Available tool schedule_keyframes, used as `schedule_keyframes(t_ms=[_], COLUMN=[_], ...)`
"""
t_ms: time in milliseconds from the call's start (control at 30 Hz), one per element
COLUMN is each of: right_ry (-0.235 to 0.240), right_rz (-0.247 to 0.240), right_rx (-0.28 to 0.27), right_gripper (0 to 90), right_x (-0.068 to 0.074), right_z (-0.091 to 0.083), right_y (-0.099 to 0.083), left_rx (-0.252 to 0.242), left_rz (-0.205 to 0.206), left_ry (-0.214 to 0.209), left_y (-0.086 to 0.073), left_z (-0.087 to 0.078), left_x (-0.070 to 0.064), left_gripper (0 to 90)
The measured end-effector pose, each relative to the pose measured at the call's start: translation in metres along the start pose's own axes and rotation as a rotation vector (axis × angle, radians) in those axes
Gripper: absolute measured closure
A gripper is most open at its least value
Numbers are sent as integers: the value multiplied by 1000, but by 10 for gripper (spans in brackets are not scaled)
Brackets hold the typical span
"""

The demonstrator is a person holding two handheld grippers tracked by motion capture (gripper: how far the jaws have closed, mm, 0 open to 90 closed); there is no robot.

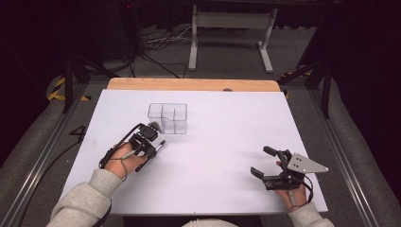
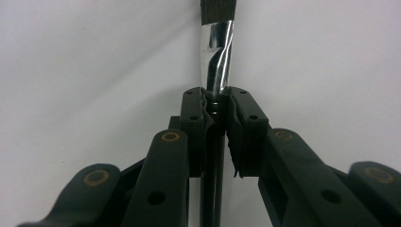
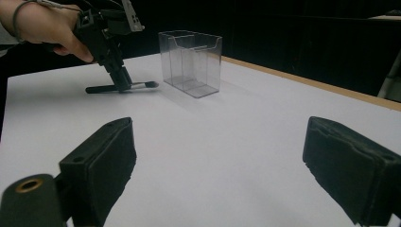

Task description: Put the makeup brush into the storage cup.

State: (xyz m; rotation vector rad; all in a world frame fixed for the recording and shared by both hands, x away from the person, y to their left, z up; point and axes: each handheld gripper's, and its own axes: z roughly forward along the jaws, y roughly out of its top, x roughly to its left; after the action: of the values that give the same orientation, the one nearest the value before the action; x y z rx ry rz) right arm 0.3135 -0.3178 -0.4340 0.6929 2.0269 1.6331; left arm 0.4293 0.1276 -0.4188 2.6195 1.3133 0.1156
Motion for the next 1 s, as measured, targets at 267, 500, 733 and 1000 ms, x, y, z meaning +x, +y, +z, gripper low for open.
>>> schedule_keyframes(t_ms=[267,500,733,1000], right_ry=[-5,-7,-3,14], right_rz=[-1,3,-8,1], right_rx=[0,-4,-7,-2], right_gripper=[106,99,98,78], right_x=[0,0,0,-2], right_z=[0,-1,-1,1], right_y=[0,0,1,0], left_rx=[-79,-160,-243,-337], left_rz=[13,6,7,4], left_ry=[-20,-42,-31,-42], left_y=[-6,-14,-21,-27], left_z=[-13,-22,-29,-34], left_x=[-2,-3,-5,-7], left_gripper=[777,777,777,777])
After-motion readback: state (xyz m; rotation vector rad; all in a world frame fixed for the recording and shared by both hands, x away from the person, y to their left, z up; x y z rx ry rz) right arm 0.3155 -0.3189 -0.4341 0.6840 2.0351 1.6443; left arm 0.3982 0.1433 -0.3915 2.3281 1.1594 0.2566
